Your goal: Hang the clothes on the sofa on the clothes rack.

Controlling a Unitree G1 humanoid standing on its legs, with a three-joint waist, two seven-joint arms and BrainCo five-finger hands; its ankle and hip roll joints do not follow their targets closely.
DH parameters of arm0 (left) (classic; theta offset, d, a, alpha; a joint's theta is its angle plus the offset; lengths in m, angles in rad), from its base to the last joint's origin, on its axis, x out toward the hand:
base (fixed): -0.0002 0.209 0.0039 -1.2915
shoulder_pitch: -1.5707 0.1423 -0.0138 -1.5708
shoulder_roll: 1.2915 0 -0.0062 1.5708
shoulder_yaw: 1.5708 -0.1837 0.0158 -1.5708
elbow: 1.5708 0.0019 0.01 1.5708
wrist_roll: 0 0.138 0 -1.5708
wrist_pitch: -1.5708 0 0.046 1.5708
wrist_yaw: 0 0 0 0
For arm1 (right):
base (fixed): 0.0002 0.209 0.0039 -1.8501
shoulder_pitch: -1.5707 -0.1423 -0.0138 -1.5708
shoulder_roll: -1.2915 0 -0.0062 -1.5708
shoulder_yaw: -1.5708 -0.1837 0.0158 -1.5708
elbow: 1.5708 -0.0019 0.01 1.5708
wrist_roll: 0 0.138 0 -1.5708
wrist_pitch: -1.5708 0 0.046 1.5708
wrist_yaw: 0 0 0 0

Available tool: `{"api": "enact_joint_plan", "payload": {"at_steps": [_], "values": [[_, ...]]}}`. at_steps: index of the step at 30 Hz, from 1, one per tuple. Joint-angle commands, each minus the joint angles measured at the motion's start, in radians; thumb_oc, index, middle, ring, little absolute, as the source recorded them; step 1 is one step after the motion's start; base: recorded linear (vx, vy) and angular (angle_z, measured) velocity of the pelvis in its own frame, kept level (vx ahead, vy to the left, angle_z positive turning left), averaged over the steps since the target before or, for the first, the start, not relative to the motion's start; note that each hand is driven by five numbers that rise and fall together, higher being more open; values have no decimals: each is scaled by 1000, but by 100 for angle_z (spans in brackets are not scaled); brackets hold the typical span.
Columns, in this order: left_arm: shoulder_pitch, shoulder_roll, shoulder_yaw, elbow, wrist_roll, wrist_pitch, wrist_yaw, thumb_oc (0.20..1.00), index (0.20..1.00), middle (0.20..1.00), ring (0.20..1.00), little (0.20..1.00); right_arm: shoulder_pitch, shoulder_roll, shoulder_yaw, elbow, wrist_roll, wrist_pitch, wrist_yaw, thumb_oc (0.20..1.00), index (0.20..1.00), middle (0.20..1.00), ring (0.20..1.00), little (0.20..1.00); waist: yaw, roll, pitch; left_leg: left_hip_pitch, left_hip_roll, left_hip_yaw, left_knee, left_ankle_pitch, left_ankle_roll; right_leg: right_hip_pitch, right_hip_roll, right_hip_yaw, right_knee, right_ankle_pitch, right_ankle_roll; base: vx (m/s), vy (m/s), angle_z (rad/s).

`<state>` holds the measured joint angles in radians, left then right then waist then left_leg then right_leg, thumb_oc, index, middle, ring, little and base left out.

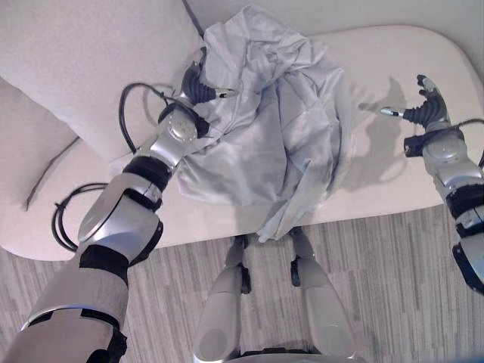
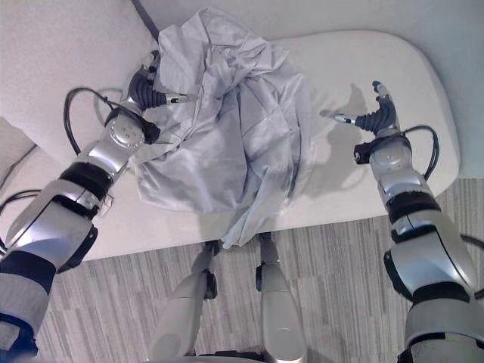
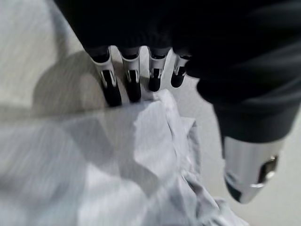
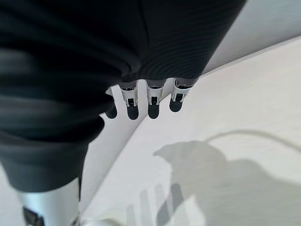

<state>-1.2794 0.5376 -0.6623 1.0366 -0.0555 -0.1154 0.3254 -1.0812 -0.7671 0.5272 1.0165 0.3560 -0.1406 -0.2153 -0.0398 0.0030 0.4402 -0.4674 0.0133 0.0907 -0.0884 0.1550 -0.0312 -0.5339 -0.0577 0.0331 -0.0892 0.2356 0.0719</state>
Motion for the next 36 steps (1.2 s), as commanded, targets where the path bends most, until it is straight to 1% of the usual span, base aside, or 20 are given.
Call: {"api": "enact_joint_plan", "payload": {"at_steps": [1, 3, 6, 12, 15, 19, 23, 33, 36], "values": [[-29, 46, -22, 47, 98, 19, 78, 1000, 1000, 1000, 1000, 1000, -8, -43, 17, 29, 43, -25, -32, 1000, 1000, 1000, 1000, 1000, 25, 2, -64, -49, -4, -50, 1, 22, -88, 14, -51, 18, 2, -40, 139, 5, -13, 9], [-39, 57, -25, 29, 118, 27, 101, 1000, 1000, 1000, 1000, 1000, -35, -36, 34, 50, 55, -22, -28, 1000, 1000, 1000, 1000, 1000, 35, 10, -57, -58, -8, -55, 1, 25, -90, 5, -52, 12, 2, -39, 139, 12, -17, 7], [-33, 72, -8, -16, 110, 34, 123, 1000, 1000, 1000, 1000, 1000, -61, -31, 51, 66, 72, -15, -31, 1000, 1000, 1000, 1000, 1000, 47, 22, -51, -73, -13, -62, 1, 30, -92, -4, -54, 2, 2, -38, 137, 13, -25, 8], [30, 88, 40, -155, 122, 43, 168, 1000, 1000, 1000, 1000, 1000, -76, 4, 81, 87, 58, 8, -34, 1000, 1000, 1000, 1000, 1000, 78, 40, -38, -85, -20, -72, 1, 31, -92, -8, -57, -8, 2, -42, 132, 13, -11, 10], [36, 88, 39, -164, 132, 45, 171, 1000, 1000, 1000, 1000, 1000, -80, 8, 80, 106, 59, 13, -34, 1000, 1000, 1000, 1000, 1000, 80, 43, -36, -86, -20, -75, 1, 32, -92, -9, -58, -9, 2, -42, 132, 6, 0, 8], [32, 71, 11, -166, 161, 57, 179, 1000, 1000, 1000, 1000, 1000, -111, 32, 88, 205, 52, 44, -41, 1000, 1000, 1000, 1000, 1000, 91, 52, -26, -96, -24, -80, 1, 36, -94, -16, -57, -15, 2, -42, 132, 1, -3, 4], [26, 65, -14, -167, 177, 66, 185, 1000, 1000, 1000, 1000, 1000, -131, 36, 88, 250, 55, 61, -59, 1000, 1000, 1000, 1000, 1000, 94, 57, -14, -107, -25, -84, 1, 40, -94, -25, -57, -19, 2, -39, 133, -4, 1, 2], [-21, 19, -77, -124, 199, 79, 170, 1000, 1000, 1000, 1000, 1000, -150, 52, 101, 260, 69, 62, -74, 1000, 1000, 1000, 1000, 1000, 89, 63, 9, -134, -27, -88, 1, 46, -93, -52, -55, -16, 2, -34, 133, -1, 1, 0], [-55, -19, -114, -80, 196, 85, 151, 1000, 1000, 1000, 1000, 1000, -173, 66, 122, 259, 71, 63, -78, 1000, 1000, 1000, 1000, 1000, 85, 68, 19, -148, -25, -89, 1, 49, -90, -69, -52, -8, 2, -30, 132, 0, 0, 0]]}}
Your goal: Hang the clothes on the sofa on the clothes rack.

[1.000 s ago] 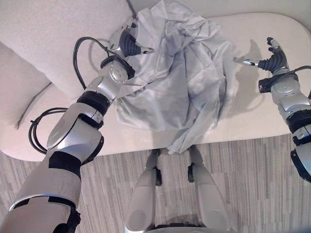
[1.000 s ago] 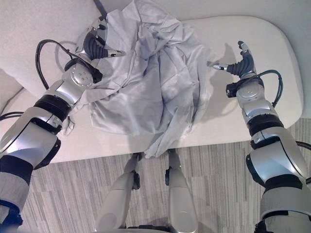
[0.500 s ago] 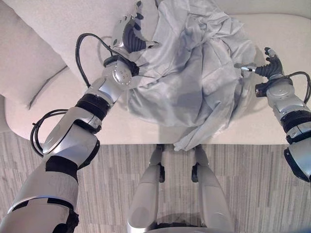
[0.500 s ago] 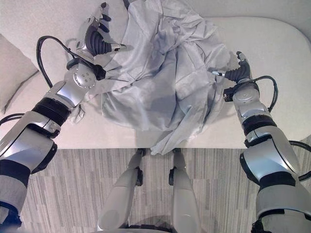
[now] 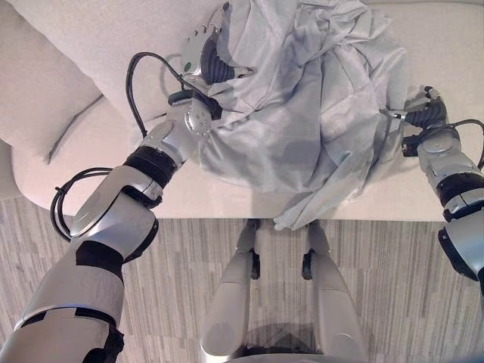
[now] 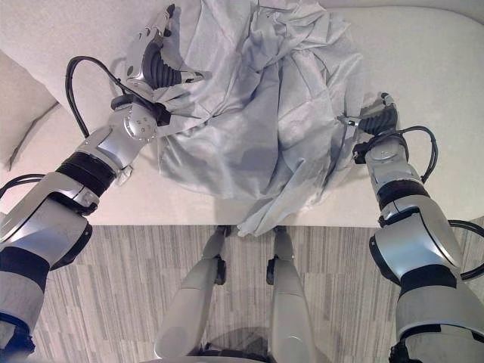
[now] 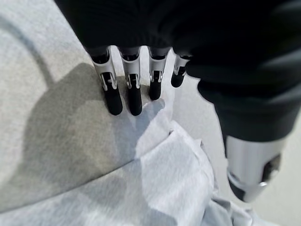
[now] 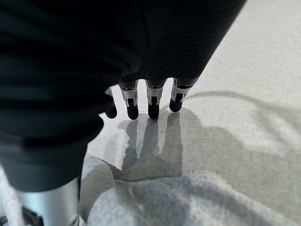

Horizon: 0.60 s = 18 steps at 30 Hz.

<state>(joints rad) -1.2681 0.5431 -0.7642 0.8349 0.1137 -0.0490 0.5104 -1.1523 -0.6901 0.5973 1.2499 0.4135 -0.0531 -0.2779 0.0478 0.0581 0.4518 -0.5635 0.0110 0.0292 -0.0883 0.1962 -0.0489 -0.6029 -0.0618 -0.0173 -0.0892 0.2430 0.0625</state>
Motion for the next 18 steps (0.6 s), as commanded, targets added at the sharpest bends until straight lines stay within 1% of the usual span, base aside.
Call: {"api": "enact_joint_plan", "payload": {"at_steps": [1, 7, 11, 13, 18], "values": [[-67, -25, -12, 123, 27, 18, -34, 1000, 1000, 1000, 1000, 1000, -102, -12, 52, 26, 14, -25, -15, 1000, 1000, 1000, 1000, 1000, -2, 13, 7, -52, -23, -27, 1, 8, -72, -1, -48, 43, 2, -38, 142, 0, 0, 0], [-115, -70, -59, 179, 31, 33, -51, 1000, 1000, 1000, 1000, 1000, -160, -1, 93, 21, 17, -23, -24, 1000, 1000, 1000, 1000, 1000, 0, 18, 11, -69, -22, -26, 1, 11, -62, -23, -47, 55, 2, -38, 138, 3, 1, -2], [-146, -81, -87, 219, 47, 40, -57, 1000, 1000, 1000, 1000, 1000, -184, 2, 112, 14, 23, -29, -28, 1000, 1000, 1000, 1000, 1000, -3, 18, 13, -82, -21, -24, 1, 15, -60, -36, -48, 60, 2, -36, 137, -2, 0, -3], [-187, -88, -129, 261, 93, 54, -61, 1000, 1000, 1000, 1000, 1000, -212, 16, 140, -3, 20, -42, -36, 1000, 1000, 1000, 1000, 1000, -8, 15, 14, -94, -21, -23, 1, 16, -58, -50, -47, 63, 2, -34, 136, 0, 0, 0], [-221, -105, -160, 316, 124, 66, -67, 1000, 1000, 1000, 1000, 1000, -239, 34, 164, -18, 14, -52, -44, 1000, 1000, 1000, 1000, 1000, -19, 8, 15, -110, -21, -25, 5, 18, -55, -65, -47, 67, 2, -31, 133, 0, 0, 0]]}}
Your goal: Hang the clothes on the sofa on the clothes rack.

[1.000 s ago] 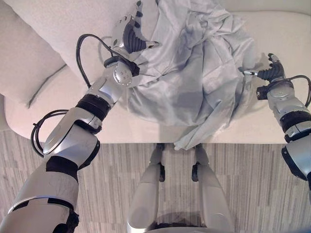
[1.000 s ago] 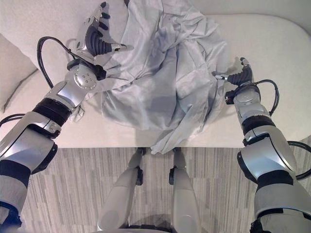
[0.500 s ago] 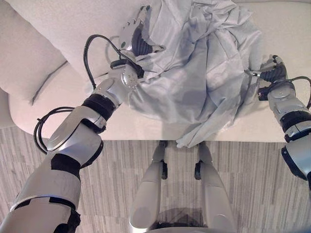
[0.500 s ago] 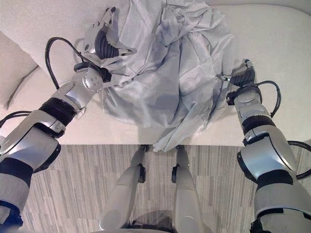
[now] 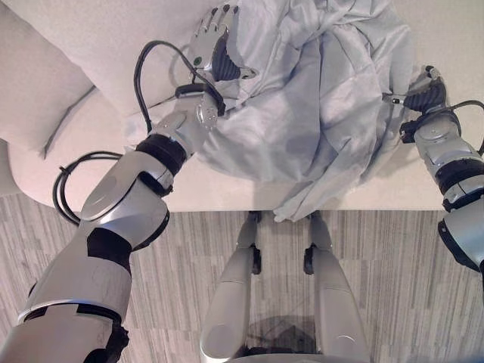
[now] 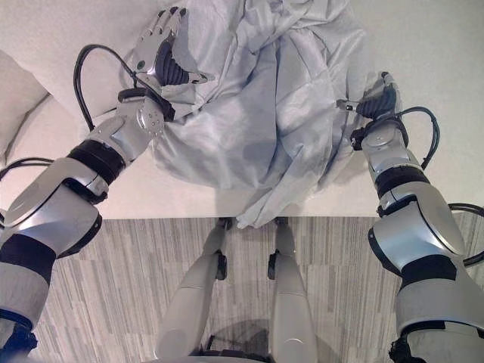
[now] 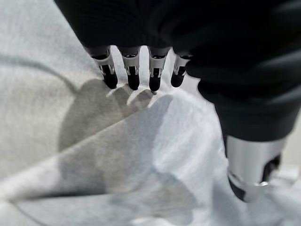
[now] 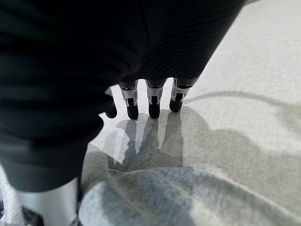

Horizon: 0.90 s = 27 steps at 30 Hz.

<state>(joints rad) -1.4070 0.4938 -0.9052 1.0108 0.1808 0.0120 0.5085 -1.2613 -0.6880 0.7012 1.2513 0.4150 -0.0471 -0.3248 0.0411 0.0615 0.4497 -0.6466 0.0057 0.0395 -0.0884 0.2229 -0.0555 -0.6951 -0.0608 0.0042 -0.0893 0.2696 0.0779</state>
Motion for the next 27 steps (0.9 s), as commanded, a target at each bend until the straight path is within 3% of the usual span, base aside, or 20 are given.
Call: {"api": "enact_joint_plan", "payload": {"at_steps": [1, 24, 25, 26, 27], "values": [[-90, -59, -26, 150, 64, 7, -66, 1000, 1000, 1000, 1000, 1000, -136, 37, 63, -23, 12, -60, 2, 1000, 1000, 1000, 1000, 1000, -15, 3, 18, -32, -15, -35, 8, -10, -47, 24, -48, 47, 2, -56, 117, 0, -9, -3], [-158, -164, -82, 193, 184, 42, -26, 1000, 1000, 1000, 1000, 1000, -219, 189, 85, -115, 25, -109, -50, 1000, 1000, 1000, 1000, 1000, -43, -25, 3, -112, -17, -46, 45, -25, -40, -38, -50, 53, 2, -52, 113, 0, 0, 0], [-163, -166, -88, 195, 192, 43, -22, 1000, 1000, 1000, 1000, 1000, -223, 198, 91, -114, 26, -108, -49, 702, 702, 702, 702, 702, -43, -26, 1, -112, -16, -47, 43, -25, -40, -40, -50, 52, 2, -51, 113, 0, 0, 0], [-169, -168, -91, 197, 198, 44, -22, 1000, 1000, 1000, 1000, 1000, -224, 206, 97, -116, 26, -107, -46, 200, 200, 200, 200, 200, -44, -27, -1, -113, -15, -47, 42, -25, -40, -42, -50, 53, 2, -51, 113, 0, 0, 0], [-168, -167, -92, 196, 202, 44, -23, 576, 576, 576, 576, 576, -224, 209, 101, -119, 24, -106, -44, 200, 200, 200, 200, 200, -45, -27, -1, -112, -14, -46, 40, -24, -40, -43, -50, 52, 2, -50, 112, 0, 0, 0]]}}
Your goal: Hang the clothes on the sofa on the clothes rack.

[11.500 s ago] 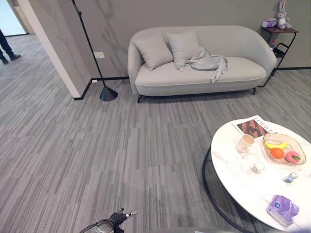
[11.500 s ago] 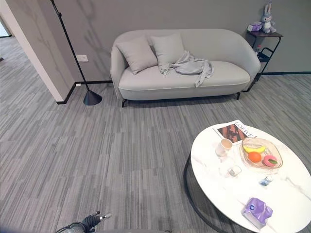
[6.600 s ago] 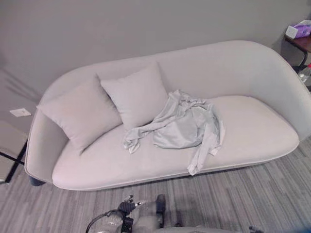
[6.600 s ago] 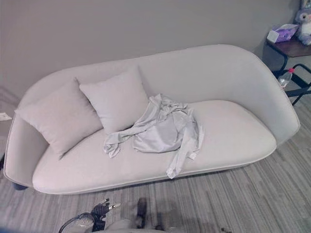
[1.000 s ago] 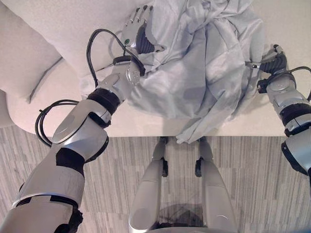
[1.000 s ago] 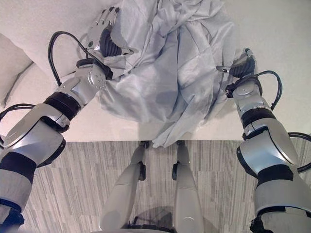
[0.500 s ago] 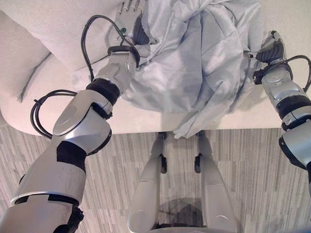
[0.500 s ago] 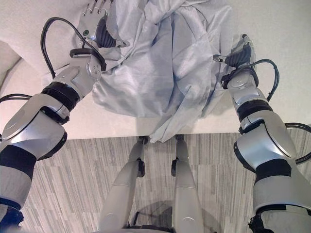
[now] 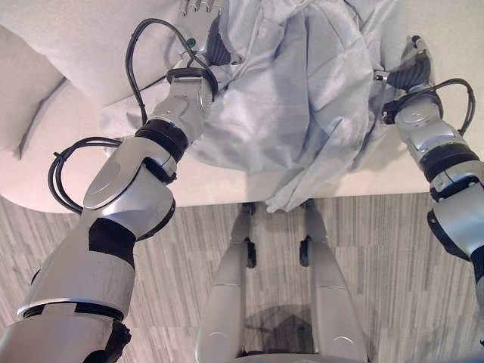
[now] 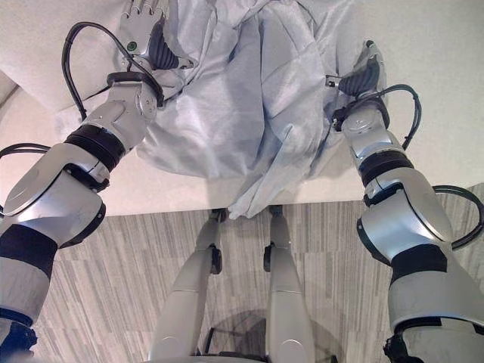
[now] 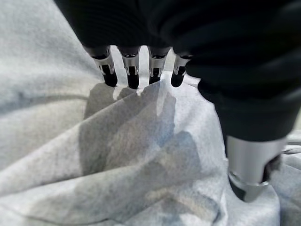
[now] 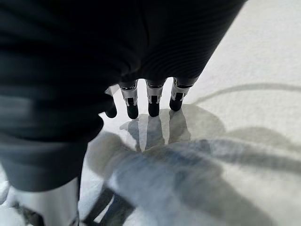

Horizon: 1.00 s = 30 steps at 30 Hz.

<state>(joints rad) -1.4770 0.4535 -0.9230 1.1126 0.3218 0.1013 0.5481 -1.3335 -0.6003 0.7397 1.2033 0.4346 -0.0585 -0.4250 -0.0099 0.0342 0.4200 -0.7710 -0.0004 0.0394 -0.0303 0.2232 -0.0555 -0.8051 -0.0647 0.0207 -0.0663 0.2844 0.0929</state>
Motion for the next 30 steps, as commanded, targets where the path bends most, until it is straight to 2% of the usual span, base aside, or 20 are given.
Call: {"api": "enact_joint_plan", "payload": {"at_steps": [1, 2, 8, 15, 26, 27, 29, 30], "values": [[-97, -126, -76, 96, 68, -44, -64, 253, 253, 253, 253, 253, -153, 126, 66, -78, 4, -94, 60, 200, 200, 200, 200, 200, 4, -1, 28, 12, -7, -45, -20, -24, -40, 67, -46, 36, -21, -64, 97, 0, 0, 0], [-99, -126, -82, 98, 79, -40, -66, 200, 200, 200, 200, 200, -152, 131, 67, -84, 7, -96, 60, 200, 200, 200, 200, 200, 2, -3, 28, 13, -6, -44, -21, -23, -41, 66, -45, 36, -21, -64, 97, 0, 0, 0], [-90, -115, -84, 96, 104, -31, -62, 200, 200, 200, 200, 200, -127, 117, 48, -152, 24, -118, 45, 200, 200, 200, 200, 200, -9, -11, 27, 25, -4, -40, -32, -25, -40, 70, -42, 34, -21, -65, 97, 0, 0, 0], [-68, -64, -57, 61, 104, -28, -40, 200, 200, 200, 200, 200, -40, 36, -21, -330, 21, -165, 7, 200, 200, 200, 200, 200, -24, -18, 27, 41, -3, -36, -35, -33, -39, 79, -42, 39, -21, -66, 100, 1, 1, 2], [-2, 23, 62, -82, 33, -55, 23, 200, 200, 200, 200, 200, 242, -85, -262, -705, 2, -272, -42, 200, 200, 200, 200, 200, -46, -17, 23, 76, 0, -31, -39, -48, -37, 102, -42, 43, -21, -72, 104, -2, -2, -5], [8, 32, 83, -106, 22, -59, 31, 200, 200, 200, 200, 200, 277, -94, -299, -737, 0, -285, -48, 200, 200, 200, 200, 200, -51, -15, 24, 80, 1, -31, -40, -49, -37, 104, -42, 43, -21, -73, 104, 0, 0, 0], [63, 61, 140, -193, 16, -74, 56, 200, 200, 200, 200, 200, 443, -102, -458, -878, 5, -347, -60, 200, 200, 200, 200, 200, -60, -12, 23, 101, 3, -31, -44, -61, -37, 123, -38, 41, -20, -85, 104, 0, 0, 0], [67, 60, 138, -198, 17, -72, 55, 200, 200, 200, 200, 200, 456, -102, -466, -888, 2, -344, -60, 200, 200, 200, 200, 200, -58, -14, 22, 100, 2, -31, -46, -54, -37, 122, -39, 41, -20, -80, 104, 0, 0, 0]]}}
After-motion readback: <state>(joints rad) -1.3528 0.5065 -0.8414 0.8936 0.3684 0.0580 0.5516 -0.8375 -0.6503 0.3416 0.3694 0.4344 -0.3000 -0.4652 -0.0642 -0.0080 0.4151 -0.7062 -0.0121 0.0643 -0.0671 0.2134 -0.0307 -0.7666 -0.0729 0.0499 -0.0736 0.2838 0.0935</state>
